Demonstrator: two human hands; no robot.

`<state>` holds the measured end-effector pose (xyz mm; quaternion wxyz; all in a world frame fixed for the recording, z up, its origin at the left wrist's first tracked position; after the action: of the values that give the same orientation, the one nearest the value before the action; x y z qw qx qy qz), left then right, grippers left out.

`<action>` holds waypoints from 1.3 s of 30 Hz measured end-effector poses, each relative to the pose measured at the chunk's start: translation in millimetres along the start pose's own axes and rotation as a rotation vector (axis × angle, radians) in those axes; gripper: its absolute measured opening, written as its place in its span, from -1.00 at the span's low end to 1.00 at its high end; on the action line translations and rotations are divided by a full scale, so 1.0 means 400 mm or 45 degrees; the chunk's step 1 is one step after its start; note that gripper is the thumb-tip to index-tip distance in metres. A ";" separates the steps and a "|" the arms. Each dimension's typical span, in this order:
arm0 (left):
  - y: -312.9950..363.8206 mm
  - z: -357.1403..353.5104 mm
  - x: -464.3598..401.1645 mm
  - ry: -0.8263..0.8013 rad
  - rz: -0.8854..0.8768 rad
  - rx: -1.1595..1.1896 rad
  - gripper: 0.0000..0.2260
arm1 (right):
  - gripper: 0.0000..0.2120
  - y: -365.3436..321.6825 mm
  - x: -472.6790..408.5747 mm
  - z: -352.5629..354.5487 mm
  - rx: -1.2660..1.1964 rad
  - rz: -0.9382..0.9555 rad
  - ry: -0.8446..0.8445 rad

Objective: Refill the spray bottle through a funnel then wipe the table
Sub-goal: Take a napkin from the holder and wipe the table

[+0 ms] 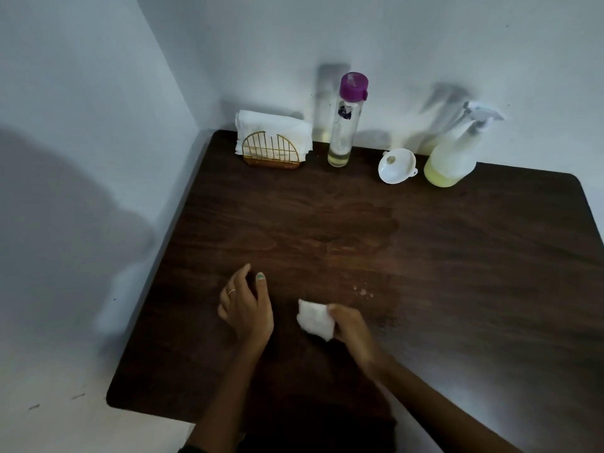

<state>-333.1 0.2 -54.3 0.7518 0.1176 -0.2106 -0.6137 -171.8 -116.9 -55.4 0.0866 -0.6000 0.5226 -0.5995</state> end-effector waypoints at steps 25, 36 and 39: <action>0.165 -0.070 0.112 -0.655 0.030 0.593 -0.94 | -0.81 -0.162 0.001 0.064 0.618 0.765 0.384; 0.184 -0.091 0.146 -1.108 0.477 0.951 -0.77 | -0.78 -0.126 0.040 0.021 1.207 1.198 0.210; 0.194 -0.090 0.143 -1.178 0.340 0.939 -0.77 | -0.74 -0.126 0.040 0.025 1.231 1.184 0.176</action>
<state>-239.7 -41.1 -42.4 0.5623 0.0640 -0.7274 -0.3881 -141.5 -111.7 -11.0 0.5607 -0.1665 0.4038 -0.7034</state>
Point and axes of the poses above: each hand's wrist, its own x-axis away from the middle knuckle, its own z-axis out of the back of the hand, y = z × x, the point moved 6 cm from there along -x, towards the middle knuckle, and after that the axes turned 12 degrees about -x, right-handed, at the moved point
